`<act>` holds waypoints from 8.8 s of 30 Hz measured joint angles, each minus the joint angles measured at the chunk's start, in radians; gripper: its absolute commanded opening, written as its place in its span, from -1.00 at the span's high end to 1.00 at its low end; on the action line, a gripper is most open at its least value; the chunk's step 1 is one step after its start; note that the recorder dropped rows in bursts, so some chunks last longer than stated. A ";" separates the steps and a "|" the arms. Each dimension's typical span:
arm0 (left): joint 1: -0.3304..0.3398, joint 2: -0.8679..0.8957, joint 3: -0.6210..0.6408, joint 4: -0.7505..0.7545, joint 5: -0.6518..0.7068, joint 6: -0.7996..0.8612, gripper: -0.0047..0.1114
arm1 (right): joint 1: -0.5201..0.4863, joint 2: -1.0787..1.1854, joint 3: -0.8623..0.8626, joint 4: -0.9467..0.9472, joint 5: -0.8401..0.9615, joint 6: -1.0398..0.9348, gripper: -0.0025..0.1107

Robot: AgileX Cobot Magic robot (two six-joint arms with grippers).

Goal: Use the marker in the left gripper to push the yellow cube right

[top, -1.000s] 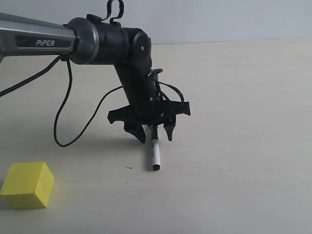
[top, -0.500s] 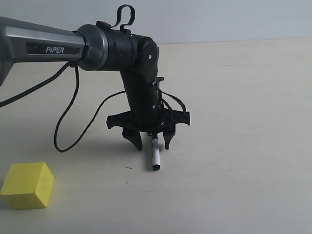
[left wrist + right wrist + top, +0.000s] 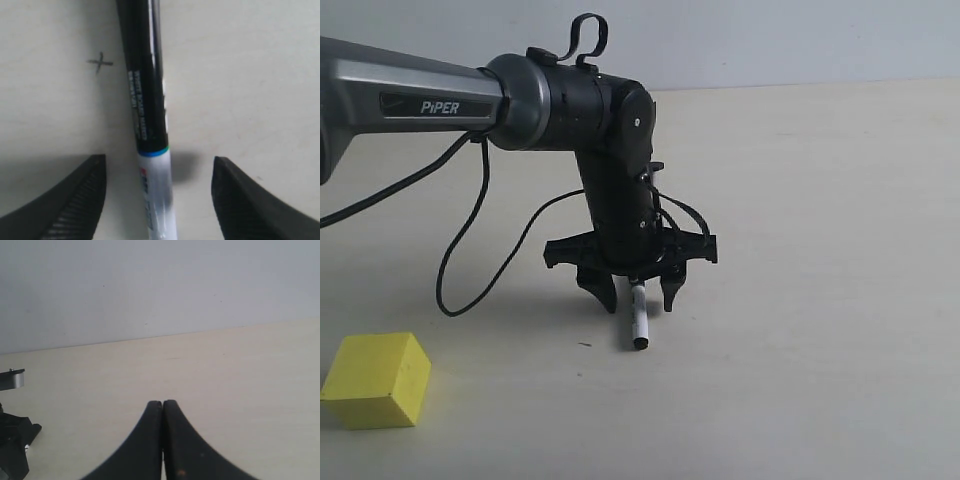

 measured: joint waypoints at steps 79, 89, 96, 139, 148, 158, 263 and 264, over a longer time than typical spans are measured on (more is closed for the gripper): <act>0.447 -1.054 0.849 0.439 0.187 1.446 0.92 | 0.000 0.000 0.000 0.000 0.000 0.000 0.96; 0.571 -1.054 1.007 0.524 0.117 1.489 0.92 | 0.000 0.000 0.000 0.000 0.000 0.000 0.96; 0.608 -1.054 1.025 0.558 0.055 1.537 0.92 | 0.000 0.000 0.000 0.000 0.000 0.000 0.96; 0.543 -0.783 0.918 0.454 0.110 1.494 0.92 | 0.000 0.000 0.000 0.000 0.000 0.000 0.96; 0.551 -0.783 0.918 0.395 0.091 1.494 0.92 | 0.000 0.000 0.000 0.000 0.000 0.000 0.96; 0.551 -0.711 0.938 0.374 0.026 1.535 0.92 | 0.000 0.000 0.000 0.000 0.000 0.000 0.96; 0.106 -0.559 0.756 0.270 -0.346 1.514 0.92 | 0.000 0.000 0.000 0.000 0.000 0.000 0.96; 0.098 -0.559 0.756 0.270 -0.346 1.514 0.92 | 0.000 0.000 0.000 0.000 0.000 0.000 0.96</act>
